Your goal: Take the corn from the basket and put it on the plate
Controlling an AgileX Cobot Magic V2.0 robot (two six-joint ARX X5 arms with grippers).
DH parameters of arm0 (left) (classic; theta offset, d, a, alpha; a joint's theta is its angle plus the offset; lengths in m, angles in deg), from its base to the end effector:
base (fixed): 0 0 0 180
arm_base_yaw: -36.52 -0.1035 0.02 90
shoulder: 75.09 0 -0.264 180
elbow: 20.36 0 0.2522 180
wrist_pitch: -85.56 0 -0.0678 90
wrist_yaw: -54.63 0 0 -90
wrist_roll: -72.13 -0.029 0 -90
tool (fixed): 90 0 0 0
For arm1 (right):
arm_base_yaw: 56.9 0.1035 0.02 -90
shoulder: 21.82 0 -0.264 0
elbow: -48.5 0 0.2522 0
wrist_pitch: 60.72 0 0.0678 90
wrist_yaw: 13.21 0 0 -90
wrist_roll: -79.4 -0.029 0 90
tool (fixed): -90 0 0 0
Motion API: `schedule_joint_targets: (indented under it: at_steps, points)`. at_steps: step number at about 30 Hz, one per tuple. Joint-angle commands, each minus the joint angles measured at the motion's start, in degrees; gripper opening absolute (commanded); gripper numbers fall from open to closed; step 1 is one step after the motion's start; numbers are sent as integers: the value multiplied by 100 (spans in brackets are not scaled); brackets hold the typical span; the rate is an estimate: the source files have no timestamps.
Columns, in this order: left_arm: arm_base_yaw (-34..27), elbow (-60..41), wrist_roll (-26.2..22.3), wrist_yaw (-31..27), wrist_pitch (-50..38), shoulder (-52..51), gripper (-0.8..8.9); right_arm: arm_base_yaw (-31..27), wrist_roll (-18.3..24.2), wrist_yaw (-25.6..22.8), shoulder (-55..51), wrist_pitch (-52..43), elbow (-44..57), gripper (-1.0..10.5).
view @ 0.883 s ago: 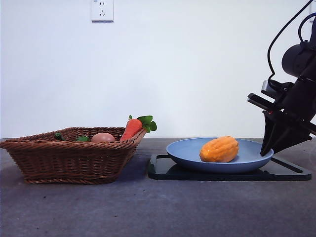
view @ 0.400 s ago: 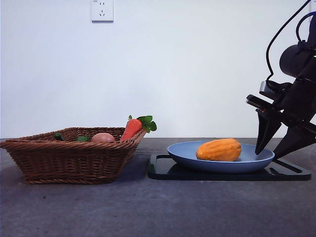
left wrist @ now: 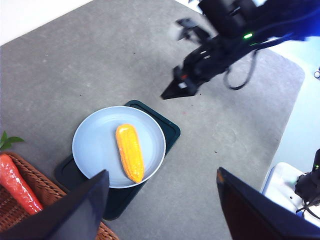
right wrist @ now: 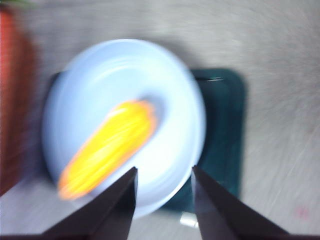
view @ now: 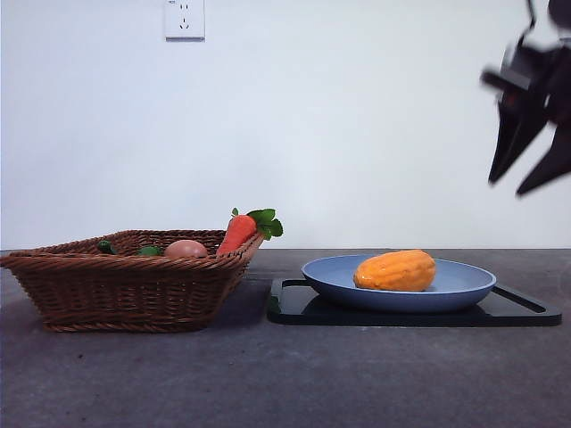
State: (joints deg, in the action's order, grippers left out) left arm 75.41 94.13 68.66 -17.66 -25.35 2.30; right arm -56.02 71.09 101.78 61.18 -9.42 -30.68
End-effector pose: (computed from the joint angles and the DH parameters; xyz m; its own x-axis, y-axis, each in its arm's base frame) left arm 0.1847 -0.1603 0.4627 0.4379 -0.7440 -0.5047 0.8224 0.5583 -0.1095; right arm 0.2930 0.0168 0.2715 0.5118 0.4304 -0.7436 -0.1342 0.8949 0.4256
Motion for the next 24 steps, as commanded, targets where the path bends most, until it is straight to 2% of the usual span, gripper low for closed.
schedule_joint_targets:
  at_steps: [1,6,10,13,17,24]
  points:
    - [39,122,7,-15,-28,39,350,94,280,232,-570,450,-103,180]
    - [39,122,4,-15,192,42,343,492,586,350,-1606,1620,-103,179]
    - [39,122,7,-15,450,42,274,815,728,350,-2240,2280,-103,177]
    - [39,122,4,-15,662,42,181,1040,758,350,-2603,2448,-101,136]
    - [39,122,-15,-15,804,42,-3,1193,938,348,-2922,2465,-101,-2]
    - [39,122,-7,-15,802,42,8,1207,979,350,-2999,2465,-101,3]
